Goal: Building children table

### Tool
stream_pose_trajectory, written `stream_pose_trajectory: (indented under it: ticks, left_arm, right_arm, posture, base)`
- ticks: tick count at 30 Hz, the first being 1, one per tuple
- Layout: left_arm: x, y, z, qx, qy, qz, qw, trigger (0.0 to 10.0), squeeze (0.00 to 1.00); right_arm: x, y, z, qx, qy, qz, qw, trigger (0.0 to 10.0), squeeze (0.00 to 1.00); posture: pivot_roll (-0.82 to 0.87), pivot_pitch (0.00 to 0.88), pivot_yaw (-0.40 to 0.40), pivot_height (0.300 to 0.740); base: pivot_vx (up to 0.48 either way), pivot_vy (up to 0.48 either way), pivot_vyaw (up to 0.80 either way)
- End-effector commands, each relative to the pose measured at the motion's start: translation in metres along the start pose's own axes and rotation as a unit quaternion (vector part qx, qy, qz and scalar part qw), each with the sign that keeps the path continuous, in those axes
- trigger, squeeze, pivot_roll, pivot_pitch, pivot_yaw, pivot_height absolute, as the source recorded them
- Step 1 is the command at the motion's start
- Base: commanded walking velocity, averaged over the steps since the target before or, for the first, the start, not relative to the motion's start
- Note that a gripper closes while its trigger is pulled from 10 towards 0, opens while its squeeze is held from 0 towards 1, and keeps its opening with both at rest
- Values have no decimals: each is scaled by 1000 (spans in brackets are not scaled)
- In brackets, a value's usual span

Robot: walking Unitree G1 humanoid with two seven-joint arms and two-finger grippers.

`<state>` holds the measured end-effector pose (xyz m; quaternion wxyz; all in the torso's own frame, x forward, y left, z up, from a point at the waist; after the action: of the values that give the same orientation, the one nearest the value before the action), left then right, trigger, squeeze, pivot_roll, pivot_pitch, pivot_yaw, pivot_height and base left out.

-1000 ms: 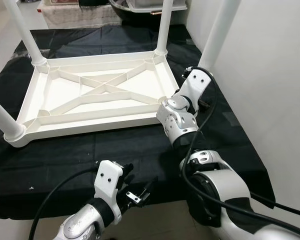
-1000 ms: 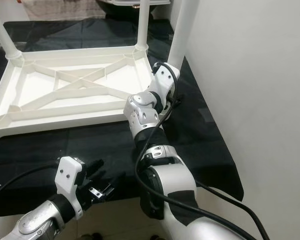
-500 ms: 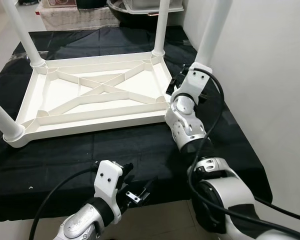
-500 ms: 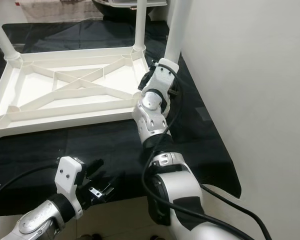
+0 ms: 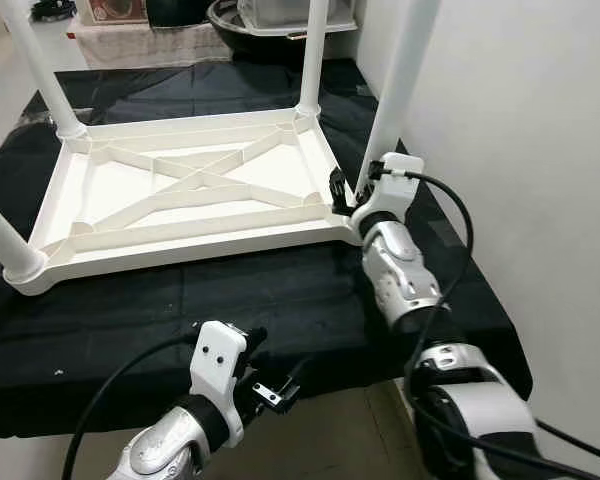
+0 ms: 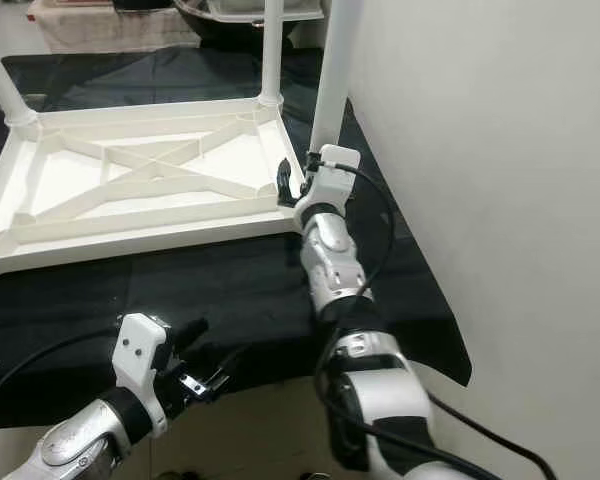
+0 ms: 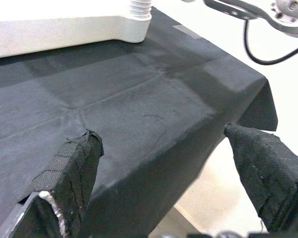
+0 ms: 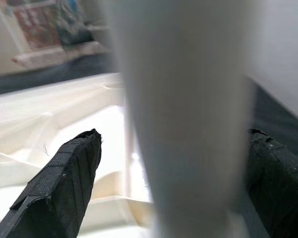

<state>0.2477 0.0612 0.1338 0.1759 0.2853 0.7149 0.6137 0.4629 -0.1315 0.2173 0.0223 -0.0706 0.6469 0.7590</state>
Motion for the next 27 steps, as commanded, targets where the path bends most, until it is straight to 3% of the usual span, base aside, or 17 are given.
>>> stream_pose_trajectory:
  ticks: [1,14,20,26,27]
  left_arm:
    - [0,-5,0,2,0,6,1000,10000,0]
    - [1,-5,-3,3,-4,5,1000,10000,0]
    - [1,-5,-3,4,-3,6,1000,10000,0]
    - [2,-5,-2,3,-3,6,1000,10000,0]
    - [2,-4,-2,3,-3,6,1000,10000,0]
  right_arm:
    - [2,-7,-1,-4,2,4,1000,10000,0]
    - [-7,37,-18,5,97,-37,995,10000,0]
    - [-7,41,-17,7,132,-33,991,10000,0]
    - [-5,46,-12,9,197,-22,980,10000,0]
    - [-2,44,-7,9,233,-7,972,10000,0]
  posture:
    - [101,147,-28,740]
    - [108,150,-32,740]
    - [112,154,-33,740]
    - [115,162,-33,740]
    - [118,165,-32,740]
  base:
    - [0,0,0]
    - [0,0,0]
    - [0,0,0]
    - [0,0,0]
    - [0,0,0]
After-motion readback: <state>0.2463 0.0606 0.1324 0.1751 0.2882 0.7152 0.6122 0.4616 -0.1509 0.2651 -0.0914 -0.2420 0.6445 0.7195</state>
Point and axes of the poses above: a point about 5 cm out from each wrist's last joint towards the gripper, its own x axis pointing back from the gripper into the wrist, its own y axis along the axis of the wrist's last joint, z = x × y, the point moved 6 cm from there along -x, pointing out of the wrist towards the gripper
